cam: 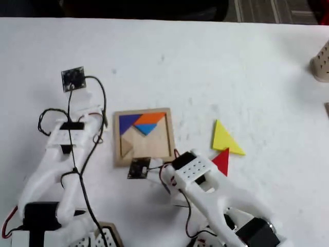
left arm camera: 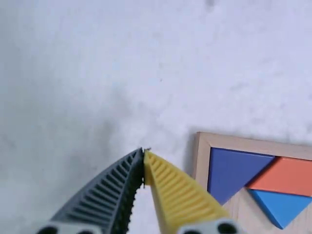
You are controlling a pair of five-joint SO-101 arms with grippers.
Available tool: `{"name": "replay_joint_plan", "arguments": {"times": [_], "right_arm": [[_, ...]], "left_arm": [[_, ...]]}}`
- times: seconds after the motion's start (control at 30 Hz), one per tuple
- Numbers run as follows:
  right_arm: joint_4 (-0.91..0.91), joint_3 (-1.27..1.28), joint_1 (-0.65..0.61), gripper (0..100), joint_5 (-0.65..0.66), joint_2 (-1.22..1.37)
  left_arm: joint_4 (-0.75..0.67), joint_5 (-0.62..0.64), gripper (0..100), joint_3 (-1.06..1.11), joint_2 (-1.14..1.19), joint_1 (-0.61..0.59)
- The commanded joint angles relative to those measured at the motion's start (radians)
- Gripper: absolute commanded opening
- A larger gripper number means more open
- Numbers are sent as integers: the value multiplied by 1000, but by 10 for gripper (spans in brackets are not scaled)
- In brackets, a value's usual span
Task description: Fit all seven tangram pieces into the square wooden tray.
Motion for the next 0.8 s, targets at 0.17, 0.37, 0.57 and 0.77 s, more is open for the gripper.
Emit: {"name": "replay_joint_plan", "arguments": {"times": [0.17, 0.37, 0.57, 0.77], "right_arm": [[-62, 6, 19, 166, -20, 12], [-76, 0, 87, 17, -20, 7], [-58, -63, 94, 27, -89, 2], [125, -336, 122, 28, -290, 12]], "left_arm": [[-29, -2, 20, -54, -36, -7], [-29, -2, 20, -54, -36, -10], [-31, -2, 20, -54, -36, -10], [-31, -2, 20, -57, -36, -13]]}}
